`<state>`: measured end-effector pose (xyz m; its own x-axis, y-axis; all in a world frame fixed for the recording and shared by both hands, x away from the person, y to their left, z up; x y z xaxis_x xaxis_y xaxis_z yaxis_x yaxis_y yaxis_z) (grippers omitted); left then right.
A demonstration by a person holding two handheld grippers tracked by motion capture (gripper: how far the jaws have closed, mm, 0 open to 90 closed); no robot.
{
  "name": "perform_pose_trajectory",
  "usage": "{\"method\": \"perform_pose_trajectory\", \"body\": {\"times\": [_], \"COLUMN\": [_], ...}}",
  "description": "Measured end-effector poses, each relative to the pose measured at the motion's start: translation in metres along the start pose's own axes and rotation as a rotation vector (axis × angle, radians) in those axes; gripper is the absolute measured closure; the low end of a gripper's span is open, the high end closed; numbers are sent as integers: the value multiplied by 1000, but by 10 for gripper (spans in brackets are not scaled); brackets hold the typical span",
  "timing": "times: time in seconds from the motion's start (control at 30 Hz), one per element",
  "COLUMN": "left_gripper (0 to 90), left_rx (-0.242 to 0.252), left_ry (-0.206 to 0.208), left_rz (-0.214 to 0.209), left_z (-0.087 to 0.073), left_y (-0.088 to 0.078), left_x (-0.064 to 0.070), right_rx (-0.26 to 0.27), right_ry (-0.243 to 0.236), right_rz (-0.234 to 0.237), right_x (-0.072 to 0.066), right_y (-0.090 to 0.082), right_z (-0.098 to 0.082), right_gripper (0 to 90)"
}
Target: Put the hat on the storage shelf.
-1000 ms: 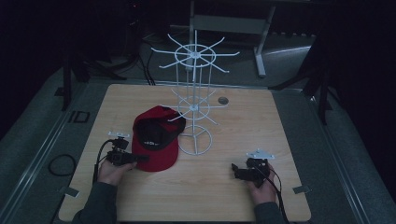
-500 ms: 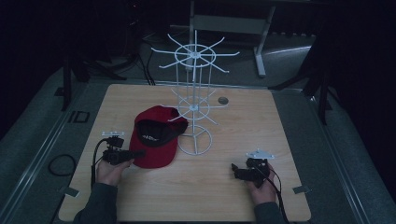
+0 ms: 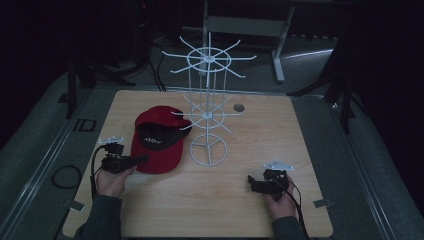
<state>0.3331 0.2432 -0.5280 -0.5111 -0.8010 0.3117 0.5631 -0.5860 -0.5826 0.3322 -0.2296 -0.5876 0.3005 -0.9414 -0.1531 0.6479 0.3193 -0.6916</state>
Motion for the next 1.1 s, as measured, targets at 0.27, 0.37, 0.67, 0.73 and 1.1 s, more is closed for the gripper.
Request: {"method": "perform_pose_trajectory", "body": {"times": [0.27,0.37,0.67,0.73,1.1], "left_gripper": [856,856,856,856,856], "left_rx": [37,55,95,104,149], "left_ry": [21,24,28,29,31], "left_rz": [41,54,78,83,108], "left_z": [9,12,20,22,31], "left_y": [-13,-17,-29,-31,-43], "left_x": [0,0,0,0,1], "right_rx": [0,0,0,-1,-1], "right_ry": [0,0,0,1,0], "right_rz": [0,0,0,0,0], "right_x": [0,0,0,0,0], "right_y": [0,0,0,0,0], "right_z": [0,0,0,0,0], "right_gripper": [134,134,134,134,134]}}
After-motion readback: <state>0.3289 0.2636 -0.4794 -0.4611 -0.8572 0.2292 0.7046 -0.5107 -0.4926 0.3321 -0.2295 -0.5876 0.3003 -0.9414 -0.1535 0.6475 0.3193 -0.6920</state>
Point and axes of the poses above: each handheld gripper's, and its own axes: y roughly forward along the jaws, z roughly out of its top, x roughly to its right, the point moved 3 cm from there along y, roughly forward along the jaws, and after that the axes turned 13 degrees about y, right-handed, at the moved point
